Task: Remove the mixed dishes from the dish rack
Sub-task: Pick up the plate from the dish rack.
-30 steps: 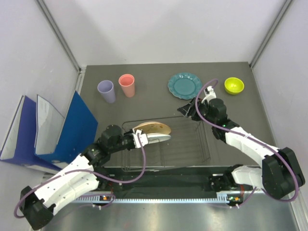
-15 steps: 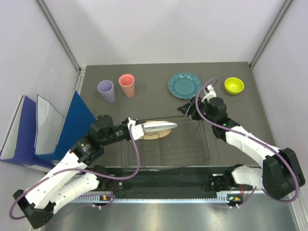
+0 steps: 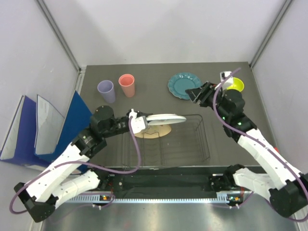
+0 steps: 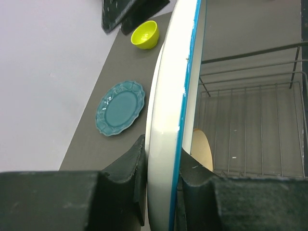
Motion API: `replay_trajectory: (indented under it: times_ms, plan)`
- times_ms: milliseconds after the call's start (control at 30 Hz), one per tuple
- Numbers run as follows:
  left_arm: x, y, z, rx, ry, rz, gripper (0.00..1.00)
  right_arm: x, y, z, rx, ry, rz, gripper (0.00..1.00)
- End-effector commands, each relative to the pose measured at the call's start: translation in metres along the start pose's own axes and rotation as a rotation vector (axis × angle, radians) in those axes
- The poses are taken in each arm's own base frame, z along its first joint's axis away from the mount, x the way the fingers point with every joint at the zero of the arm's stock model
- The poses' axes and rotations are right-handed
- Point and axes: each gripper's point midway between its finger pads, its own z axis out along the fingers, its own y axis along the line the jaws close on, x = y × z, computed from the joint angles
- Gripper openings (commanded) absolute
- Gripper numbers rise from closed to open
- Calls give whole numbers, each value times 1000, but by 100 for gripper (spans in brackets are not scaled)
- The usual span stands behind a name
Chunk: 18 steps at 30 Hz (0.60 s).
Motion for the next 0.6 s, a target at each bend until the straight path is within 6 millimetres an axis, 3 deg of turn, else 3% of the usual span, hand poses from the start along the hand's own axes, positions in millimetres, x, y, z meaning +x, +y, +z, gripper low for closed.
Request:
replay_trajectory:
  times_ms: [0,67,100,167,200,267,300,367,400,433,567]
  plan:
    - [-107,72,-20,-257,-302,133,0,-49,17,-26,25,-163,-29,63]
    - [-108,94,-19,-347,-280,11,0,-62,21,-35,30,-215,-24,64]
    - [-124,107,-27,-386,-297,-12,0,-73,28,-44,15,-250,-22,64]
    - [-120,121,-18,-427,-268,-122,0,-85,32,-52,17,-294,-18,64]
    - [-127,140,-26,-516,-272,-167,0,-94,39,-60,3,-322,-17,64]
    - [-119,154,-14,-566,-243,-300,0,-96,38,-65,21,-325,-20,64]
    - [-133,175,-25,-646,-260,-334,0,-100,41,-68,18,-337,-25,64]
    - [-105,181,4,-627,-136,-451,0,-103,42,-69,22,-338,-31,64]
    - [-131,195,0,-623,-186,-472,0,-105,44,-68,23,-338,-35,64]
    - [-110,204,23,-609,-122,-508,0,-103,42,-67,30,-322,-38,64]
    - [-107,227,52,-566,-130,-697,0,-102,41,-63,42,-305,-43,64]
